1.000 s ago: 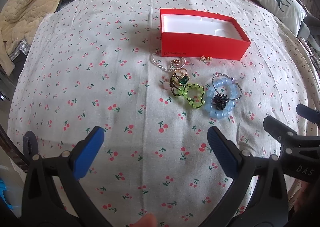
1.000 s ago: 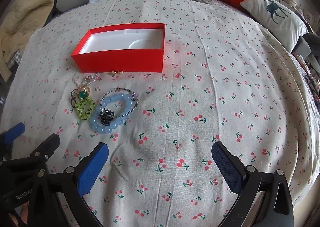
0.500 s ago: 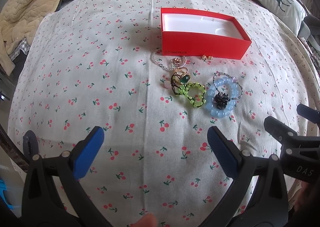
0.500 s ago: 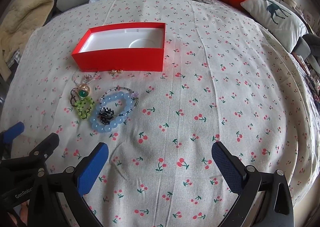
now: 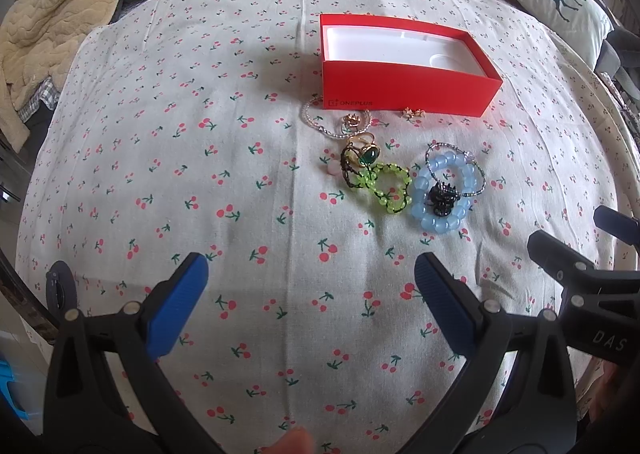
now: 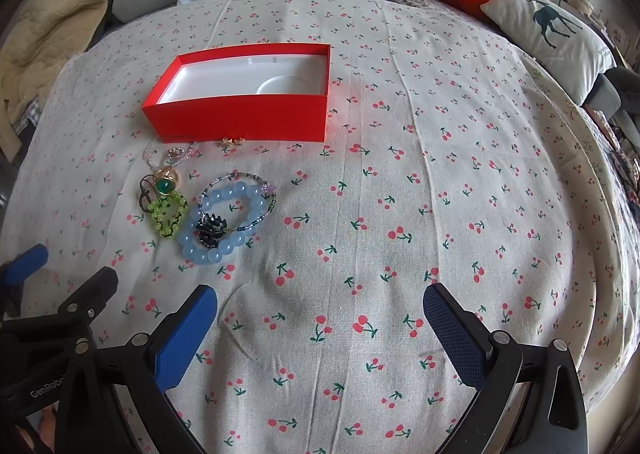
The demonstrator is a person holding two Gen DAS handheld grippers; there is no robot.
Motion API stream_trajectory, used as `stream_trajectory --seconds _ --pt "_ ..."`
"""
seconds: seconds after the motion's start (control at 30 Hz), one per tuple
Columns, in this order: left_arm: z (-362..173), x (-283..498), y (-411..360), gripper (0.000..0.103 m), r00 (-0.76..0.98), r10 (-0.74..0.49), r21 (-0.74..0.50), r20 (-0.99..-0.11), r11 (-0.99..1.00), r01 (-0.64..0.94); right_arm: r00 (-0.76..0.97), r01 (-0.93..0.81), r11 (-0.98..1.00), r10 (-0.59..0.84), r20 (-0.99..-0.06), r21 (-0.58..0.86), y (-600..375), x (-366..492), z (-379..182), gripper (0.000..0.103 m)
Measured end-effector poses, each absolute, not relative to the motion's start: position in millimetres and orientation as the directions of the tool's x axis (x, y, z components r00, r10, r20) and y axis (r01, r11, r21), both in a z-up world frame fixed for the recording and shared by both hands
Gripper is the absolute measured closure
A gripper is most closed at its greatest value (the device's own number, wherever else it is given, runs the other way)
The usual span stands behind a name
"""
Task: Organize jewelry
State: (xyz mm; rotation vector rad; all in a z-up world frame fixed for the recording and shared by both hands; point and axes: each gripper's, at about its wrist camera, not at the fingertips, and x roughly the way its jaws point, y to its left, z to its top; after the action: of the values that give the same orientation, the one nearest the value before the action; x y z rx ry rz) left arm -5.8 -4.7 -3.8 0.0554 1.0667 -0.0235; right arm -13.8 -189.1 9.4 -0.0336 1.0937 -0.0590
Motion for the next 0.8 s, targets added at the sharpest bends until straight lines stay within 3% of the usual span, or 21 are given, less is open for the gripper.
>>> stream_trajectory --seconds 0.8 --pt "-4.2 -5.4 -1.0 0.000 0.475 0.012 0.039 -0.880 0.998 0.047 0.466 0.039 0.997 -0.077 -0.881 -0.067 -191.0 -15.3 11.6 0.000"
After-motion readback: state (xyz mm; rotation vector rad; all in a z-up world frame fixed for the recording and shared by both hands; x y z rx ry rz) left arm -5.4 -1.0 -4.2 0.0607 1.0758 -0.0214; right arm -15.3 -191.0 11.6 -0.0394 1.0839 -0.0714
